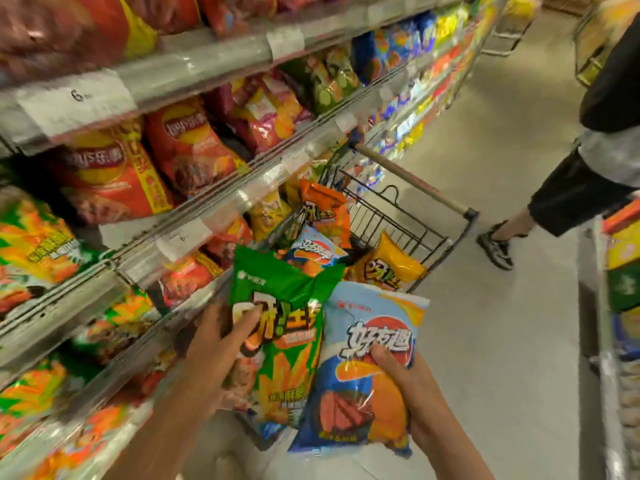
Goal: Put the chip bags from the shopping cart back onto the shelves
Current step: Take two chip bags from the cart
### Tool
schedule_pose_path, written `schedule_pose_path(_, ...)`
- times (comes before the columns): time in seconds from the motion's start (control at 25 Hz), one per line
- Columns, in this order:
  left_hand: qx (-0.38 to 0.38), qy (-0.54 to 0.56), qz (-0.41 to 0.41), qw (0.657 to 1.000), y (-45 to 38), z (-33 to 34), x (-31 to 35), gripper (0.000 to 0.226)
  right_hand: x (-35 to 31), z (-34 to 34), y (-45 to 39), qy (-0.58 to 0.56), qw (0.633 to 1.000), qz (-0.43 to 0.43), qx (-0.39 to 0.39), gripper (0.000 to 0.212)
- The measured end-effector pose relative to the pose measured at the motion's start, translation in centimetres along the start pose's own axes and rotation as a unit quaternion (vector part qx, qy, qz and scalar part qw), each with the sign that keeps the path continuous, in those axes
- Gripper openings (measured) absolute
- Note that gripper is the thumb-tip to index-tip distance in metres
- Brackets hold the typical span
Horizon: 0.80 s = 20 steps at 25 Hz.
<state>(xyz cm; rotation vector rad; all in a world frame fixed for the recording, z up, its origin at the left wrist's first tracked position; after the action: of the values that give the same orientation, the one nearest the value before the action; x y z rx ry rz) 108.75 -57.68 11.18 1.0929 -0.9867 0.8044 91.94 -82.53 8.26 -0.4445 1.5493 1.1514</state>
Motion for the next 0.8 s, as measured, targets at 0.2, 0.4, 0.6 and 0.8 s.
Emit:
schedule_pose_path(0.2, -0.060, -0.041, -0.016, 0.997, 6.7, 5.1, -2.3, 0.032, 1.3, -4.2, 1.6, -0.002, 1.000, -0.007, -0.024, 0.083)
schedule_pose_path(0.4, -0.143, -0.106, 0.003, 0.984, 12.9, 6.2, -3.0, 0.031, 2.2, -4.2, 3.1, -0.020, 0.996, 0.006, -0.083, 0.083)
schedule_pose_path(0.6, 0.008, -0.128, 0.089, 0.988, 17.6, 1.4, -2.4, 0.031, 2.3, -1.1, 5.7, 0.020, 0.990, -0.007, -0.140, 0.088)
schedule_pose_path(0.8, 0.147, -0.054, 0.107, 0.982, 24.3, -6.6, -2.2, 0.038, 1.3, 2.8, 10.4, 0.093, 0.978, -0.070, -0.173, 0.084)
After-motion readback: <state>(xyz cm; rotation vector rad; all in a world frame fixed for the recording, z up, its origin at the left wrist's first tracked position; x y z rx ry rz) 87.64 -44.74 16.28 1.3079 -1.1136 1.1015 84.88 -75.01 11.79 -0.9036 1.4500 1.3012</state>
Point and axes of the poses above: each hand's wrist, its own y-axis away from the middle knuckle, its own z-axis out of the palm, x = y × z, the point moved 9 cm from there along -y, towards the middle knuckle, and after that the axes turned 7 degrees about y, right-handed, at the moved point
